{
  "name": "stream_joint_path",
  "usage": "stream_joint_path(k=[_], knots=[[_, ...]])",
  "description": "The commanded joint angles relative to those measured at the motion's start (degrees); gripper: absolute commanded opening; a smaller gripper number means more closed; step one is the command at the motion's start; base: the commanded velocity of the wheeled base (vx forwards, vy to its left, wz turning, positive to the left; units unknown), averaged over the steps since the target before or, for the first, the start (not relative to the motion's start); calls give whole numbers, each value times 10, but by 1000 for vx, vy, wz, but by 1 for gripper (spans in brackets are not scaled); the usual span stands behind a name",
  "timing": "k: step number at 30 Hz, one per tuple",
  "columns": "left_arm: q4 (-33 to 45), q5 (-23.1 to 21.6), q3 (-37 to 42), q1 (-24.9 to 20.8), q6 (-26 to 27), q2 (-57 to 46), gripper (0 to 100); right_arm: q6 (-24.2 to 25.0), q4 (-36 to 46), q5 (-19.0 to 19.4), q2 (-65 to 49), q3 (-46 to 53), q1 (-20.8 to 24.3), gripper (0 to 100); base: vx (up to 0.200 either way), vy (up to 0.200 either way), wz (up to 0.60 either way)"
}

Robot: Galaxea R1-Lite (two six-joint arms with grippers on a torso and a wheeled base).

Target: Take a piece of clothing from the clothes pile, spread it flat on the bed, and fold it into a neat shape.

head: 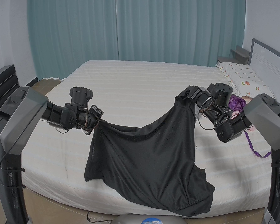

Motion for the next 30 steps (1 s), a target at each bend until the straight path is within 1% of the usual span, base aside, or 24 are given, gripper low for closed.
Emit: stream_joint_path(k=[1,5,9,13,15,18,20,21,22,25,27,28,30], knots=[[3,-1,-48,1,-2,60,100,0,1,0,58,-27,1,100,0,0,0],[35,0,-85,1,-2,104,100,-5,19,0,104,-47,2,100,0,0,0],[62,6,-114,6,-9,133,100,-5,33,0,136,-54,-12,100,0,0,0],[65,8,-113,15,-21,130,100,3,31,0,125,-52,-34,100,0,0,0],[73,7,-102,24,-23,110,100,17,31,-5,99,-33,-51,100,0,0,0],[88,0,-70,27,-23,70,100,38,30,-3,58,25,-64,100,0,0,0],[83,0,-37,28,-21,44,100,53,24,3,26,78,-69,100,0,0,0],[83,0,-37,28,-21,44,100,53,24,3,26,78,-69,100,0,0,0],[80,0,-5,28,-18,18,100,74,17,10,-7,128,-71,100,0,0,0],[78,-3,42,30,-20,-22,100,96,1,19,-53,210,-71,100,0,0,0],[78,-3,45,30,-19,-24,100,96,-1,19,-56,214,-71,100,0,0,0],[79,-25,92,31,-20,-62,100,98,-28,21,-88,287,-68,100,0,0,0],[78,-42,127,31,-21,-91,100,99,-51,23,-105,335,-66,100,0,0,0]])
